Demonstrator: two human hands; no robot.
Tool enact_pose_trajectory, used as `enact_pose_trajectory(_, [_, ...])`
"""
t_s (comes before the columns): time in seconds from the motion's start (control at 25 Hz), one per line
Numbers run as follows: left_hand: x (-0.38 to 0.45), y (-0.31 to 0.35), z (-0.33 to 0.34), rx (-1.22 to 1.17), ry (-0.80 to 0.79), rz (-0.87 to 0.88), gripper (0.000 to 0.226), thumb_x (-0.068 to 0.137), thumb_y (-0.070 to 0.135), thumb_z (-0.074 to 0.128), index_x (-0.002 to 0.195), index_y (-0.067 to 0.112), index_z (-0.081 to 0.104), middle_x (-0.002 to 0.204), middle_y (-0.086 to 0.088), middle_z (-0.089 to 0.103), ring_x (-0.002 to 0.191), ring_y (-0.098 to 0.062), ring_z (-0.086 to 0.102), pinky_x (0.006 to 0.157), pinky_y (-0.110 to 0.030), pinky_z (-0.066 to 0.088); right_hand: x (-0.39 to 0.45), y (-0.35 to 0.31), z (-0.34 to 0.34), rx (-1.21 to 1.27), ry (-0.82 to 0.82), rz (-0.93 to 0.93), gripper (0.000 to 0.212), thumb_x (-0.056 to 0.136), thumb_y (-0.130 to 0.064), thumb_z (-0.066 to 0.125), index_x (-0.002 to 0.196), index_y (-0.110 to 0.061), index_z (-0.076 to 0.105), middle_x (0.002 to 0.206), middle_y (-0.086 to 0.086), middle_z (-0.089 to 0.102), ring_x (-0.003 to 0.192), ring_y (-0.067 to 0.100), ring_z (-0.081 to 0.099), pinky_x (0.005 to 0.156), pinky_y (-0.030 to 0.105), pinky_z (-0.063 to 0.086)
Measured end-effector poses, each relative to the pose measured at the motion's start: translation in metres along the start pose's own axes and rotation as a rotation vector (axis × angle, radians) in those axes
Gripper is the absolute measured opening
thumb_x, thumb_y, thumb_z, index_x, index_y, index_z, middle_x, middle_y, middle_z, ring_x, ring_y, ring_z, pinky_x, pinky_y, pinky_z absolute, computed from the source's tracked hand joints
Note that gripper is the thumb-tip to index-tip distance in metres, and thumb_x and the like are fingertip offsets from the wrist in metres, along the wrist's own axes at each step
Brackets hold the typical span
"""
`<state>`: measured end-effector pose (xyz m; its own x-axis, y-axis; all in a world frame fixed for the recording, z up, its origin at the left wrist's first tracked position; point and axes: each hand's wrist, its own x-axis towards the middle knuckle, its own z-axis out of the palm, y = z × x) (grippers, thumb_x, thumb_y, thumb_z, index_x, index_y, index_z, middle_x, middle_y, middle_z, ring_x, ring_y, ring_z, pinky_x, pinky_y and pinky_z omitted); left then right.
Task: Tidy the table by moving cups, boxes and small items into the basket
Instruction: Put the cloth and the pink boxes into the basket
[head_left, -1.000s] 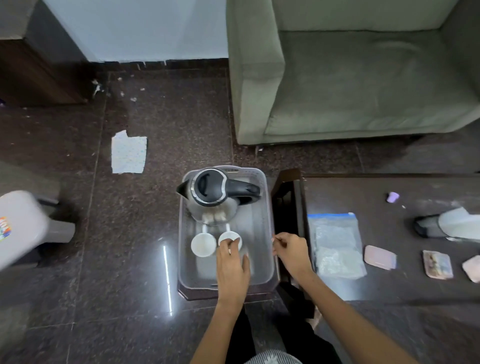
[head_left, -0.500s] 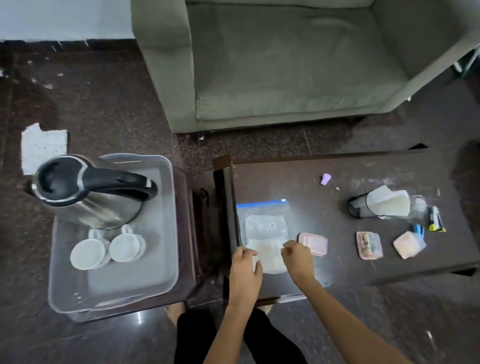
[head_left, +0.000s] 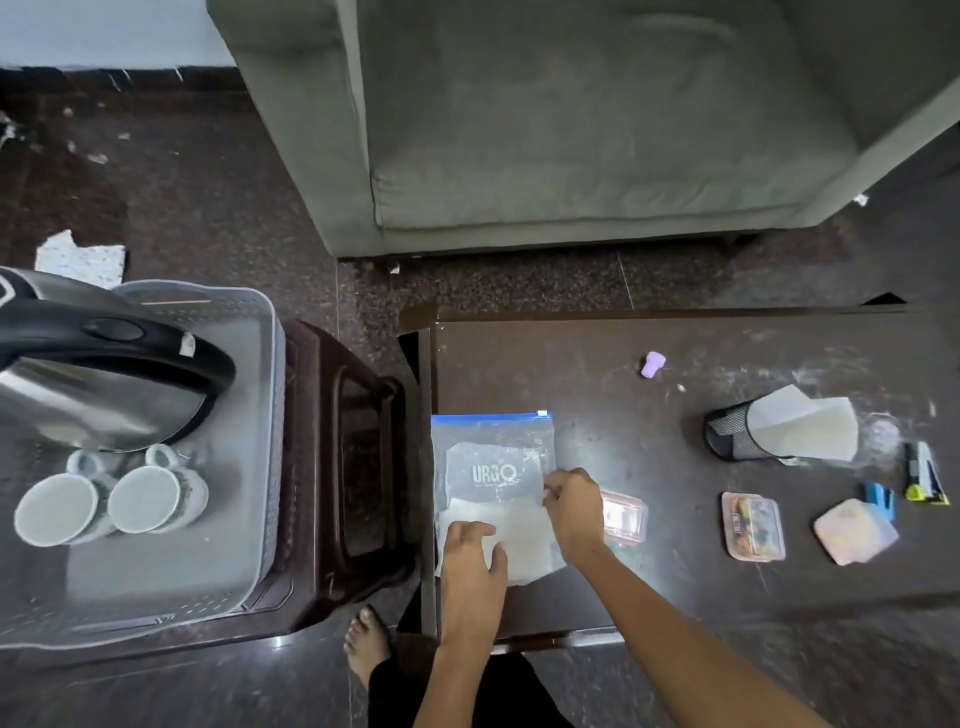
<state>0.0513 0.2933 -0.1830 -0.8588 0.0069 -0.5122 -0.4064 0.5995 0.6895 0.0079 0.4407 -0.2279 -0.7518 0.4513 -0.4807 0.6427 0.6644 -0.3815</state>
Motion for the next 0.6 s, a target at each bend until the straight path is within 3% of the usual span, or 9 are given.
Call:
enact_pose_trajectory(0.16, [0.005, -0.003, -0.005, 0.000, 0.045, -0.008, 0.016, 0.090, 0.014, 0.057, 0.105, 0.015, 0.063, 0.110, 0.003, 0.051, 0.095, -0.013, 0.056, 0.086, -0.027, 0.050, 0.003, 0.000, 0.005, 0.071, -0.015, 0.033, 0.016, 0.086, 0.000, 0.056, 0.100, -0.005, 0.061, 0.111, 0.013, 0.054, 0.091, 0.027, 0.060, 0.085, 0.031, 0.052])
enact_pose_trajectory(0.32, [0.008, -0.007, -0.009, 0.006, 0.043, -0.005, 0.016, 0.090, 0.016, 0.057, 0.105, 0.015, 0.063, 0.109, 0.006, 0.050, 0.093, -0.011, 0.056, 0.084, -0.027, 0.050, 0.012, -0.004, 0.009, -0.016, -0.040, 0.021, 0.018, 0.082, 0.004, 0.054, 0.087, -0.009, 0.065, 0.098, 0.015, 0.064, 0.083, 0.029, 0.062, 0.075, 0.033, 0.053])
enact_pose_trajectory(0.44, [0.010, -0.010, -0.012, -0.016, 0.051, -0.010, 0.015, 0.090, 0.014, 0.058, 0.103, 0.013, 0.064, 0.104, 0.007, 0.049, 0.092, -0.012, 0.056, 0.084, -0.024, 0.050, 0.008, -0.006, 0.004, -0.002, -0.073, 0.000, 0.012, 0.084, -0.004, 0.057, 0.086, -0.013, 0.066, 0.089, 0.009, 0.070, 0.081, 0.028, 0.065, 0.074, 0.034, 0.054])
enact_pose_trajectory(0.6, [0.013, -0.014, -0.023, -0.065, 0.104, -0.035, 0.015, 0.090, 0.010, 0.059, 0.104, 0.009, 0.065, 0.105, 0.003, 0.051, 0.091, -0.014, 0.056, 0.083, -0.024, 0.050, -0.016, -0.020, -0.019, 0.279, -0.168, -0.183, 0.019, 0.083, 0.004, 0.056, 0.079, -0.014, 0.060, 0.081, 0.005, 0.066, 0.076, 0.024, 0.063, 0.070, 0.030, 0.052])
